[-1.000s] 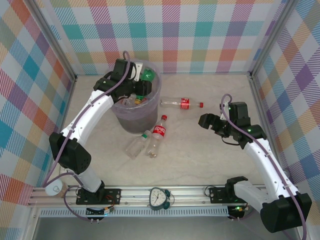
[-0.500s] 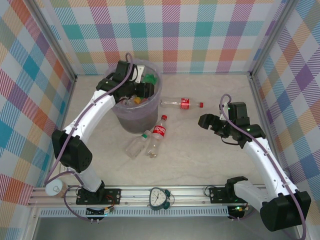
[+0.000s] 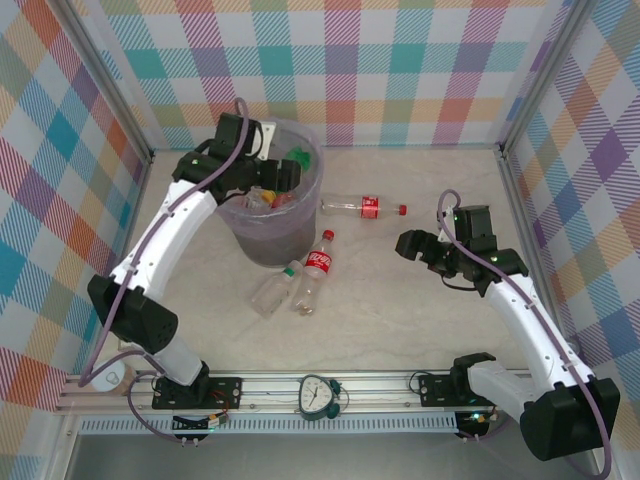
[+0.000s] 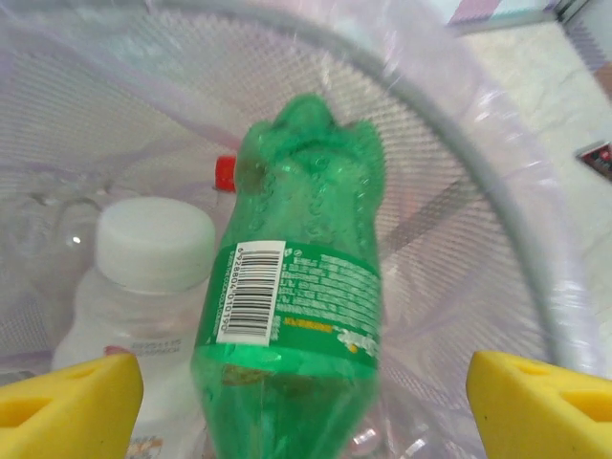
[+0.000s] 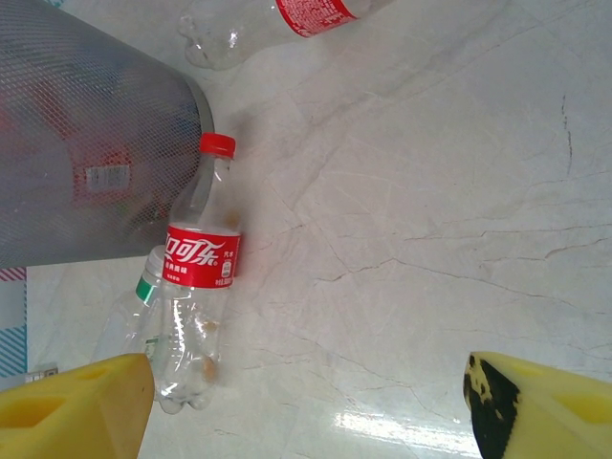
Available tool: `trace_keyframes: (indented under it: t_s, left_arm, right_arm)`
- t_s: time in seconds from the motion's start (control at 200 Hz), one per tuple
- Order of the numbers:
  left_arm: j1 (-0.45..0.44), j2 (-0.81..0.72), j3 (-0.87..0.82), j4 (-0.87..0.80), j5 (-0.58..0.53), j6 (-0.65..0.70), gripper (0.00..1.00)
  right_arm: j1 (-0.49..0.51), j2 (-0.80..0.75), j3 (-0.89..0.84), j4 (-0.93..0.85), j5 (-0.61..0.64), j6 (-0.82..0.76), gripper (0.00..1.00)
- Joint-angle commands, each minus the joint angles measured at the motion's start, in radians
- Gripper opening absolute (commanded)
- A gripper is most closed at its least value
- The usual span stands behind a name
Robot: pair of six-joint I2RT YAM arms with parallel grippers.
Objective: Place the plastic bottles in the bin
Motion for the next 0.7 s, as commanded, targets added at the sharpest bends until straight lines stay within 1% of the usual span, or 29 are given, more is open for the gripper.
trace_keyframes:
  t_s: [0.0,0.09,0.2,0.335,0.47,0.5,0.545,0.59,0.615,0.695]
  left_arm:
    - [0.004,-0.09,0.057,-0.048,-0.037,0.025,0.87]
    - [0.003,-0.146,0.042,-0.079,-0.085,0.031,0.87]
    - [0.002,-0.243,-0.024,-0.116,-0.152,0.017,0.85]
    - [0.002,-0.389,-0.169,-0.155,-0.19,-0.038,0.82]
    - [-0.014,-0.552,-0.36,-0.183,-0.246,-0.114,0.78]
    - [-0.033,-0.582,-0.401,-0.19,-0.272,-0.134,0.77]
    - [-0.08,-0.62,-0.458,-0.207,-0.351,-0.167,0.77]
    - [-0.137,-0.646,-0.513,-0.214,-0.423,-0.225,0.75]
    - [-0.169,-0.664,-0.548,-0.204,-0.441,-0.262,0.74]
    - [-0.318,-0.719,-0.674,-0.121,-0.495,-0.383,0.73]
  right_arm:
    - [-0.006,0.008,-0.008,0.027,-0.015,-0.015,0.84]
    - [-0.006,0.014,-0.004,0.035,-0.021,-0.01,0.84]
    - [-0.006,0.023,-0.006,0.063,-0.05,-0.008,0.84]
    - [0.0,0.083,0.008,0.084,-0.106,-0.026,0.83]
    - [0.034,0.126,0.011,0.141,-0.115,0.001,0.82]
    - [0.044,0.142,0.012,0.159,-0.119,0.012,0.82]
    - [0.071,0.173,0.02,0.193,-0.127,0.023,0.82]
    - [0.106,0.218,0.035,0.222,-0.119,0.028,0.82]
    - [0.127,0.248,0.046,0.238,-0.111,0.03,0.82]
    - [0.186,0.349,0.079,0.295,-0.104,0.052,0.81]
